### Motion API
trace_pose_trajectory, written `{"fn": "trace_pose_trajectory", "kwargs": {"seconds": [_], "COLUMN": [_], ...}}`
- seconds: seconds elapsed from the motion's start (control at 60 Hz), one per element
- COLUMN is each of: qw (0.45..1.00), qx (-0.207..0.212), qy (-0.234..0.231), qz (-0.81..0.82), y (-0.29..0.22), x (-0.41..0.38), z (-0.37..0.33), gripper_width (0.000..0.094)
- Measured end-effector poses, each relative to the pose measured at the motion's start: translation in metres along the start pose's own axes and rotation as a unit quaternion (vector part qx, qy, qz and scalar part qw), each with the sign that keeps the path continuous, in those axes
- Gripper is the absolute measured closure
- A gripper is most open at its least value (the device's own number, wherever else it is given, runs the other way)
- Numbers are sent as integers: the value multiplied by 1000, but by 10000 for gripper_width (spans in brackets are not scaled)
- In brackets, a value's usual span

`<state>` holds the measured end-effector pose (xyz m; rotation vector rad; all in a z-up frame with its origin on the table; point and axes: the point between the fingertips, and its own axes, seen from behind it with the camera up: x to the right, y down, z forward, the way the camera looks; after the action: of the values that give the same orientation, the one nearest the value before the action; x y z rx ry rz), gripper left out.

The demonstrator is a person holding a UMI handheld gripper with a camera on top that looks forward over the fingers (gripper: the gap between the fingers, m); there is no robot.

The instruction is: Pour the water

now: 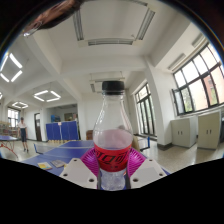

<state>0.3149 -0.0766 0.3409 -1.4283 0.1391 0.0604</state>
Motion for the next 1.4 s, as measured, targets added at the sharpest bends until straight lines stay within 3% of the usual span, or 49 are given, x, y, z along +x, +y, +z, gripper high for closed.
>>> {"fn": "trace_pose_trajectory", "kwargs": {"seconds": [0.267, 0.4, 0.433, 0.45, 0.533, 0.683, 0.767, 0.8, 0.967, 1.4], "qw": [981, 975, 980, 978, 979, 975, 964, 961, 950, 936], "qx": [-148, -192, -168, -177, -176, -191, -241, -251, -274, -299], "qy": [52, 67, 71, 76, 77, 74, 86, 88, 117, 157], "qz": [-114, -92, -80, -77, -66, -81, -78, -75, -91, -95], "y": [197, 231, 218, 235, 230, 234, 242, 242, 213, 93], "x": [94, 120, 123, 125, 127, 123, 128, 129, 127, 44], "z": [6, -11, -10, -8, -15, -14, -18, -13, -53, -295], "gripper_width": [613, 610, 618, 615, 603, 394, 69, 120, 83, 87]}}
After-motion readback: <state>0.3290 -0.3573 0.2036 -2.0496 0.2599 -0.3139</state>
